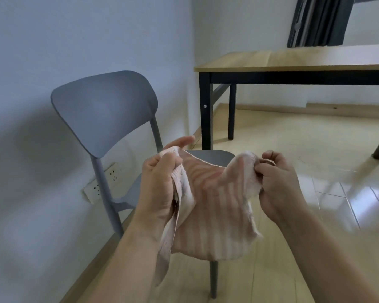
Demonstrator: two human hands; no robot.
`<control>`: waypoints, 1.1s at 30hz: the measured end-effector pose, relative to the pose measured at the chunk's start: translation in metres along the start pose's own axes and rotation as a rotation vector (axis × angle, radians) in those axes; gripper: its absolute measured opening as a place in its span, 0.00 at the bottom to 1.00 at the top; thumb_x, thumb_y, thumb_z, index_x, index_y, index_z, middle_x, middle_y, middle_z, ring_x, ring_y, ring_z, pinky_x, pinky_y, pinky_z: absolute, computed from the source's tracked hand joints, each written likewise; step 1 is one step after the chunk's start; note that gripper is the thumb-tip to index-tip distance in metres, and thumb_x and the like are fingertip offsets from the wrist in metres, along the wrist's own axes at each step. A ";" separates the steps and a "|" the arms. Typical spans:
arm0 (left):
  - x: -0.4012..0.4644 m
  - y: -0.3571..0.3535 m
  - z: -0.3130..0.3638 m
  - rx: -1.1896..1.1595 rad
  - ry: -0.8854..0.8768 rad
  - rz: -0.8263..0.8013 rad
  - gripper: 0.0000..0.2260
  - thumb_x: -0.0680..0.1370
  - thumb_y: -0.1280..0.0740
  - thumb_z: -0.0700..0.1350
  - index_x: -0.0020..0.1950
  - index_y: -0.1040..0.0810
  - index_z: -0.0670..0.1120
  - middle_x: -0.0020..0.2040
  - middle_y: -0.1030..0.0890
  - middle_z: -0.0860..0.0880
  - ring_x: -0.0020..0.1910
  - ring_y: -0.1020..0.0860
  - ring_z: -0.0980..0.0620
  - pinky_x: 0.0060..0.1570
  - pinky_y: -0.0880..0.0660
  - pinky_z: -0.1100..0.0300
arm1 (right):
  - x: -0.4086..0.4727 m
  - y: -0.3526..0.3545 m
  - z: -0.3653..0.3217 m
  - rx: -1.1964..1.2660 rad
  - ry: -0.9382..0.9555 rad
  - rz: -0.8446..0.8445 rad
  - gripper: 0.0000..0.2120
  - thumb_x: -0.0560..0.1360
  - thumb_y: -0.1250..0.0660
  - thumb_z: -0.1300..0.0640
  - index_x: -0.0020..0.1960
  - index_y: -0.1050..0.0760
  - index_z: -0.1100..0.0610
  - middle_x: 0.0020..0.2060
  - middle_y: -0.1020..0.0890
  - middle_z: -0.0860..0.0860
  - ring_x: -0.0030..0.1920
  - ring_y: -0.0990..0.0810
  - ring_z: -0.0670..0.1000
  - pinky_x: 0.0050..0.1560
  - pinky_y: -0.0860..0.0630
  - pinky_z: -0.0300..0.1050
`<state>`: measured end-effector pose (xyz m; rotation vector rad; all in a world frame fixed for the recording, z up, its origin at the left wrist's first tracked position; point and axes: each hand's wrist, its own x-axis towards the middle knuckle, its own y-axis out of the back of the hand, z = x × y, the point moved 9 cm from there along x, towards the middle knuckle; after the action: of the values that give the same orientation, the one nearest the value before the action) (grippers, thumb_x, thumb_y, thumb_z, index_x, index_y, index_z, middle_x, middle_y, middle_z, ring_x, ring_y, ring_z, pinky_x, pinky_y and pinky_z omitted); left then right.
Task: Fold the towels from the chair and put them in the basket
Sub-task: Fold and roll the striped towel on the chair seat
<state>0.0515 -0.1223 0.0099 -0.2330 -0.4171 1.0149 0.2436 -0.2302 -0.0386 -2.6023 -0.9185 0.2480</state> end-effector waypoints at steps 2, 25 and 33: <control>0.003 0.001 0.011 -0.014 -0.032 -0.016 0.18 0.67 0.40 0.42 0.50 0.21 0.33 0.51 0.19 0.42 0.46 0.30 0.40 0.47 0.32 0.45 | 0.001 -0.007 0.000 0.117 -0.029 -0.020 0.13 0.75 0.42 0.73 0.44 0.29 0.56 0.36 0.24 0.52 0.34 0.25 0.49 0.33 0.26 0.40; -0.015 -0.005 -0.007 0.570 -0.070 -0.257 0.08 0.76 0.31 0.40 0.53 0.21 0.49 0.43 0.19 0.48 0.44 0.20 0.52 0.47 0.23 0.57 | -0.030 -0.030 -0.033 -0.496 0.290 -0.189 0.11 0.76 0.38 0.69 0.49 0.26 0.53 0.38 0.20 0.50 0.38 0.21 0.47 0.38 0.24 0.36; -0.023 -0.019 -0.039 0.283 0.203 -0.575 0.03 0.69 0.26 0.40 0.41 0.16 0.47 0.64 0.22 0.55 0.65 0.26 0.58 0.64 0.29 0.54 | -0.069 -0.056 -0.069 -0.901 0.894 -0.380 0.12 0.74 0.39 0.71 0.46 0.25 0.55 0.40 0.21 0.48 0.43 0.24 0.40 0.42 0.30 0.25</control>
<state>0.0726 -0.1518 -0.0229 0.0427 -0.1344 0.4686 0.1778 -0.2533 0.0493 -2.6147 -1.2672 -1.6093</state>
